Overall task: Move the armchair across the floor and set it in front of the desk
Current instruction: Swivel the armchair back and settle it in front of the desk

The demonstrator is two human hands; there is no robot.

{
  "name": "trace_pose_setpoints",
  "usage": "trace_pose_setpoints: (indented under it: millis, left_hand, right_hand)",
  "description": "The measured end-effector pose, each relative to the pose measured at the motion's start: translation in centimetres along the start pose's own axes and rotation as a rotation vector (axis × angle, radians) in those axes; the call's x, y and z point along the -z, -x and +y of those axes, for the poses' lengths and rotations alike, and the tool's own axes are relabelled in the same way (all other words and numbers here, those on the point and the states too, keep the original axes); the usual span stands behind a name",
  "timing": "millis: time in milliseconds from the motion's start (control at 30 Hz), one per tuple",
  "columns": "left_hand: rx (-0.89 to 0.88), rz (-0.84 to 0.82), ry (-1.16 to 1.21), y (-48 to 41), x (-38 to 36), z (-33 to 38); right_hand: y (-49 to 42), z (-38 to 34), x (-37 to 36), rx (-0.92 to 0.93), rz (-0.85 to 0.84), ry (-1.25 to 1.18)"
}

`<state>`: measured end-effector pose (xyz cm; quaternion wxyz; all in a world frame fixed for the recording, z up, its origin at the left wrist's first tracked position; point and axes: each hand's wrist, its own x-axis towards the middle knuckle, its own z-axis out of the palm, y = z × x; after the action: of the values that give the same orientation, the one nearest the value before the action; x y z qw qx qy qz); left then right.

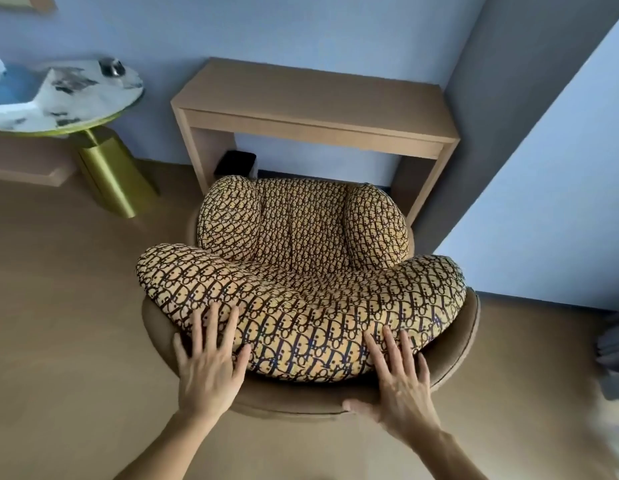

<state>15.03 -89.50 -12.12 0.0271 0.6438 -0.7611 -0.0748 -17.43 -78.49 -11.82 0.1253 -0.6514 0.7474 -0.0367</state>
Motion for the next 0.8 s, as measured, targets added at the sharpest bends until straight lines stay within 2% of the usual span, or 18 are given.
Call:
trace_pose_setpoints:
  millis: [267, 533, 800]
  left_hand:
    - [0.040, 0.048, 0.061, -0.1, 0.5, -2.6]
    - [-0.057, 0.106, 0.054, -3.7, 0.7, -8.5]
    - [-0.136, 0.152, 0.048, -8.3, 1.1, -11.8]
  right_hand:
    - [0.6, -5.5, -1.8, -0.103, 0.004, -0.006]
    - [-1.0, -7.5, -1.9, -0.084, 0.159, 0.135]
    - [-3.6, -10.8, -2.9, -0.154, 0.231, 0.081]
